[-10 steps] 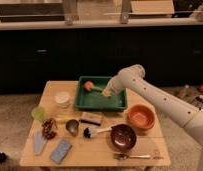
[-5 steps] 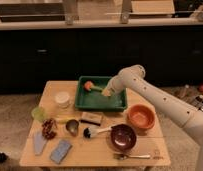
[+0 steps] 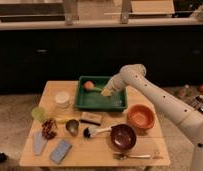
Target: Place pepper in tray
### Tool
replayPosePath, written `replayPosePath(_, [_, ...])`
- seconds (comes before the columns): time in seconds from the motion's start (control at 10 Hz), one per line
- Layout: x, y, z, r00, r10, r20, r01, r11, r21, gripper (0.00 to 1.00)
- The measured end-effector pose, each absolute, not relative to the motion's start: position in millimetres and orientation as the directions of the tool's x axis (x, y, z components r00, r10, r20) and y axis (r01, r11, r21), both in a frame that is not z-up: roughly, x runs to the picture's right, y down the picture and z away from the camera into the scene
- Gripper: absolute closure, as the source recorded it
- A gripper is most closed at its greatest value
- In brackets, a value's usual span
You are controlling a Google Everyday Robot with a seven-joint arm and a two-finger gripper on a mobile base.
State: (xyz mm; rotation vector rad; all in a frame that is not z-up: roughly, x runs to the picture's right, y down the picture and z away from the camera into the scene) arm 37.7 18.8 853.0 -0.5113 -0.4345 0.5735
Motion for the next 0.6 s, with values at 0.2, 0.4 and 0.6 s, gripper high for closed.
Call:
replayPosePath(0.2, [39.0, 18.2, 855.1, 0.777, 0.563, 0.280, -0.334, 0.747, -0.575, 1.00])
replayPosePath(0.4, [37.2, 18.8, 860.0, 0.819, 0.487, 0.304, -0.258, 0.786, -0.562, 1.00])
replayPosePath(0.6, [39.3, 17.9, 863.9, 0.847, 0.443, 0.293, -0.234, 0.806, -0.543, 1.00])
